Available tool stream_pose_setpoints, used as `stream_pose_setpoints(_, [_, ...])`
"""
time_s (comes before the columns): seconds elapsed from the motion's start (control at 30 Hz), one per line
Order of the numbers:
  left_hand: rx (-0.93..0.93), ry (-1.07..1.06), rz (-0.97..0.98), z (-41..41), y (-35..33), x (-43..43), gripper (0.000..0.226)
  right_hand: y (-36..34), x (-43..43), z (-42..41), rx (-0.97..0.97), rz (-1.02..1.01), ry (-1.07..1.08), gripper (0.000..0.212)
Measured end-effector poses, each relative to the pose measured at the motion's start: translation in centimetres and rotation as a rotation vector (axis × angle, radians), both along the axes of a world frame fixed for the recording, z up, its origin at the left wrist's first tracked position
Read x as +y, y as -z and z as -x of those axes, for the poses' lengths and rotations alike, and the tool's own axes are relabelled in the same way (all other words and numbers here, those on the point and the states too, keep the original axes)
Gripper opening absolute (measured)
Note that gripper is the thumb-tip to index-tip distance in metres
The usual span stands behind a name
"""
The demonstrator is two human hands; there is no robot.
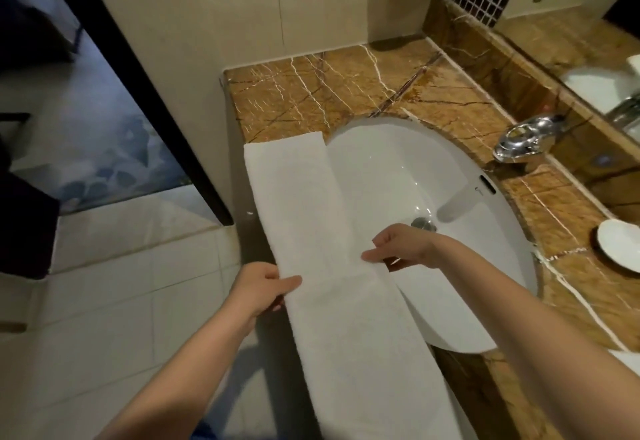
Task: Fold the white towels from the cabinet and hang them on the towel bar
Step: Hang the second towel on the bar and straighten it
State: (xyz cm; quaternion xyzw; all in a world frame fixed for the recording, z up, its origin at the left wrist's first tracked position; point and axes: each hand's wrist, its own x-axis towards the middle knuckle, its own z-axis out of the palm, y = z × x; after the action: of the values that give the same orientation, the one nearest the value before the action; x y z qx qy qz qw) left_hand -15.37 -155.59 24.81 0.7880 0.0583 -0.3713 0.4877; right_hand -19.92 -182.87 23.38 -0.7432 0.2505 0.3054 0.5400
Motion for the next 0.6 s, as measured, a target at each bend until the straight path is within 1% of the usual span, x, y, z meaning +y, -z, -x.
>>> stream_pose_setpoints(0.17, [-0.103,-0.012,0.062,-0.9,-1.6,0.4,0.011,-2.0,-0.4,-0.5,-0.121,-0.005,0.024,0.048])
stream_pose_setpoints(0.23, [-0.187,-0.021,0.041,-2.0,-2.7,0.5,0.009,-3.5,-0.4,-0.9,-0.201,0.002,0.04,0.043])
stream_pose_setpoints(0.3, [-0.285,-0.025,0.031,-3.3,-4.3,0.6,0.012,-5.5,-0.1,-1.3,-0.282,0.016,0.068,0.031])
stream_pose_setpoints(0.37, [-0.394,-0.017,0.015,-4.5,-6.3,0.6,0.014,-7.6,0.3,-1.7,-0.368,0.04,0.112,0.032])
stream_pose_setpoints(0.47, [-0.526,-0.012,0.014,-6.0,-9.7,0.6,0.019,-11.1,1.4,-2.3,-0.49,0.091,0.16,0.028])
stream_pose_setpoints(0.53, [-0.548,-0.01,0.062,-7.0,-11.9,0.6,0.013,-13.4,1.8,-2.9,-0.541,0.123,0.181,0.023])
stream_pose_setpoints(0.6, [-0.546,0.024,0.096,-7.8,-14.0,0.6,0.014,-15.6,2.0,-3.7,-0.579,0.158,0.188,0.019])
